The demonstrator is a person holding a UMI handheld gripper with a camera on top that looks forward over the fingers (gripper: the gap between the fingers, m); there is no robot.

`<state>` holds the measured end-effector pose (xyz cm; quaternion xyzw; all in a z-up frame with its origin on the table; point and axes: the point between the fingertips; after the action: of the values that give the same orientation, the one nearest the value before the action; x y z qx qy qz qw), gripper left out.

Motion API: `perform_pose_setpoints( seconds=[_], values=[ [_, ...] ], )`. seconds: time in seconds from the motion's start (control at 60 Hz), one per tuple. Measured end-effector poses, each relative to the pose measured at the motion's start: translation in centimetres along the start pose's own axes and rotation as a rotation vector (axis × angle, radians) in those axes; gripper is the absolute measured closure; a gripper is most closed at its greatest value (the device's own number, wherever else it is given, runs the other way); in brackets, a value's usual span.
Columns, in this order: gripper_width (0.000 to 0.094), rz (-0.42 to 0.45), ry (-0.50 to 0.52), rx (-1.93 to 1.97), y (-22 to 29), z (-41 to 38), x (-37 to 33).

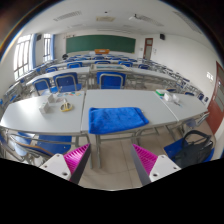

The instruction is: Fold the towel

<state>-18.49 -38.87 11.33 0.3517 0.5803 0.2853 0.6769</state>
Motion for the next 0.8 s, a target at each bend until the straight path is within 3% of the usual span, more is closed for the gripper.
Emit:
perform_pose_setpoints(
  seconds=[0.1,0.217,0.517,0.583,0.683,0.733,0.783,0.8],
  values=[
    [0.0088,0.034,0.098,-0.055,2.5,-5.7,4.6],
    [0.0085,0.061,0.131,-0.121,4.9,-9.2,11.3],
    [0.0121,-0.043,0.143,-0.154,3.8,-9.0,23.9],
    [0.0237,-0.071,0.152,-0.157,3.2,-8.6,24.9],
    [0.0484,-0.039,0.163,-0.185,3.7,-8.1,25.7],
    [0.0627,-0.026,0.166,-0.224,3.8,-7.7,26.0],
    [0.0864,-0.005,0.137,-0.281,4.4,-6.9,26.6],
    [0.0875,0.003,0.142,-0.287,4.5,-6.6,26.5]
  ],
)
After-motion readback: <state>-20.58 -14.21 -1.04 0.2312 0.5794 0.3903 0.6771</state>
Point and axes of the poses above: the point between the fingertips, and its own axes, seen from behind it with the camera up: z to the right, y up, x forward, the way the camera looks, and after that the axes turned 5 degrees about z, right-handed
